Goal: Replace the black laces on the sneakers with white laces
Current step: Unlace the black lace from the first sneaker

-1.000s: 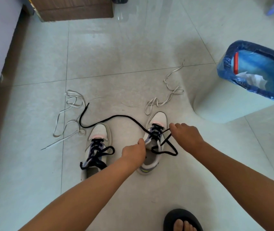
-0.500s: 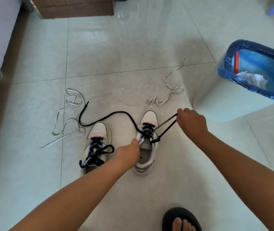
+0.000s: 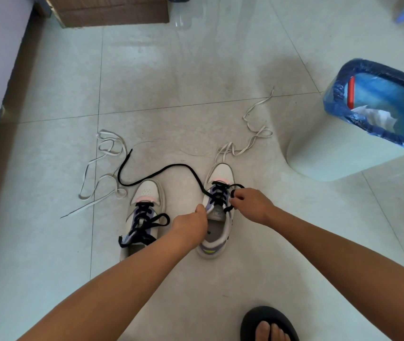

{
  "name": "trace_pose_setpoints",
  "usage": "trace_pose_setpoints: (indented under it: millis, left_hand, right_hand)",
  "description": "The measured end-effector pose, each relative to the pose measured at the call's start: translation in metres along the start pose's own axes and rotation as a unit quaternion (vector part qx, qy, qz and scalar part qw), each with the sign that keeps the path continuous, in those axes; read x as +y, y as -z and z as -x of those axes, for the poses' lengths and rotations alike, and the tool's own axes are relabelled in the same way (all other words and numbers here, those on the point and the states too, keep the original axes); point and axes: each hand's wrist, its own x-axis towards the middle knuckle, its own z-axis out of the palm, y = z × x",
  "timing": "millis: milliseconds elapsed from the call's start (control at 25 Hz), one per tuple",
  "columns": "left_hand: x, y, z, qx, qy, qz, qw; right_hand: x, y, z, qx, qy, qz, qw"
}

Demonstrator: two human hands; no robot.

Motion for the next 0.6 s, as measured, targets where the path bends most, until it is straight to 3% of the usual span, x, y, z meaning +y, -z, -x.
trace_pose_setpoints:
  millis: [80, 240, 360, 480, 600]
  left_hand:
    - [-0.001, 0.002, 0.000, 0.004, 0.001, -0.008, 1.000]
    - [-0.001, 0.004, 0.001, 0.001, 0.005, 0.002, 1.000]
    - [0.000, 0.004, 0.002, 0.000, 0.007, 0.002, 1.000]
    - [-0.001, 0.004, 0.001, -0.003, 0.011, -0.002, 1.000]
    - [-0.002, 0.005, 0.001, -0.002, 0.009, -0.011, 1.000]
  right_hand:
    - [0.002, 0.000, 0.000, -0.006, 0.016, 0.033, 0.999]
    - [0.014, -0.004, 0.009, -0.068, 0.046, -0.086, 0.993]
    - [0.019, -0.005, 0.016, -0.087, 0.094, -0.059, 0.990]
    - [0.011, 0.001, 0.023, -0.119, 0.074, -0.021, 0.990]
    - [-0.006, 0.004, 0.041, -0.056, 0.083, 0.064, 0.993]
